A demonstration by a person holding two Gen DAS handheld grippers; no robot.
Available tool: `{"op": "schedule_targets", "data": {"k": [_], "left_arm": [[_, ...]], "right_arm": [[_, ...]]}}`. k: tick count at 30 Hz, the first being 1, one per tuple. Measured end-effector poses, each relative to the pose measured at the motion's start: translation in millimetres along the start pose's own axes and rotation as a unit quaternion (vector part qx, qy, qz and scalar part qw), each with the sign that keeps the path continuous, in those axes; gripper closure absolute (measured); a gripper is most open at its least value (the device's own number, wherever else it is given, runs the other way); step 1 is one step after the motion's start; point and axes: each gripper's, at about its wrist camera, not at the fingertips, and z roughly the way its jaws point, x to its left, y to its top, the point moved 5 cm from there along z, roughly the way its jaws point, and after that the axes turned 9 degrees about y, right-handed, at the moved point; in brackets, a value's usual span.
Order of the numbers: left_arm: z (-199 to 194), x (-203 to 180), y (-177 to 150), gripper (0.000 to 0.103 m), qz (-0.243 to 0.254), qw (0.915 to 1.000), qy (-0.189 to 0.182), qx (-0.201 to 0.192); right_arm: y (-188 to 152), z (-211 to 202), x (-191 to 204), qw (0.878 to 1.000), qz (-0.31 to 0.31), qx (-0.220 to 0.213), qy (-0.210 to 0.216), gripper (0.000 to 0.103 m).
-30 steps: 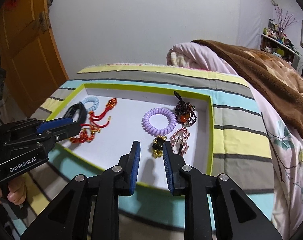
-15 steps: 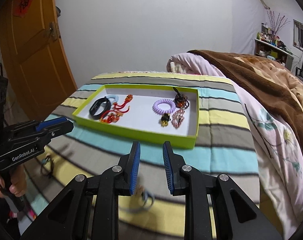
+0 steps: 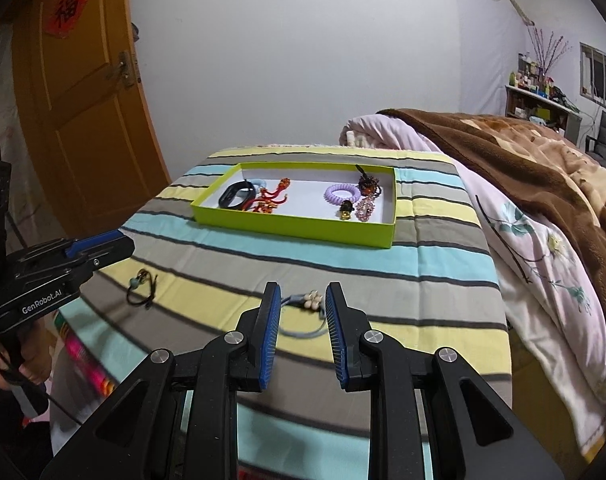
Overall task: Organize jewelry
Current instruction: 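Move the left tool to the teal-bead black cord while the right tool reaches the flower hair tie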
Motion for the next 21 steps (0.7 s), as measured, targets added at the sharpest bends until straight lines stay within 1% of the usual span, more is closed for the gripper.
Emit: {"op": "schedule_targets", "data": {"k": [5,10,21], "left_arm": [[-16.6,5.9,-11.3,0.079,-0.008,0.9999,0.007,-0.006],[-26.8,11.9,-24.8,0.079,-0.008,0.9998,0.018,-0.005],[-23.1,19.1,-36.6,0.078,-0.011,0.9995,0.029,0.002]], "right_arm": [[-13.3,-13.1,11.4,1.000,-0.007,0.001,0.001,0.079],[-22.5,-20.3,14.7,1.000,-0.005,0.001,0.003,0.079],[-29.1,-14.9,12.5,1.000,0.001,0.007,0.009,0.079]]}}
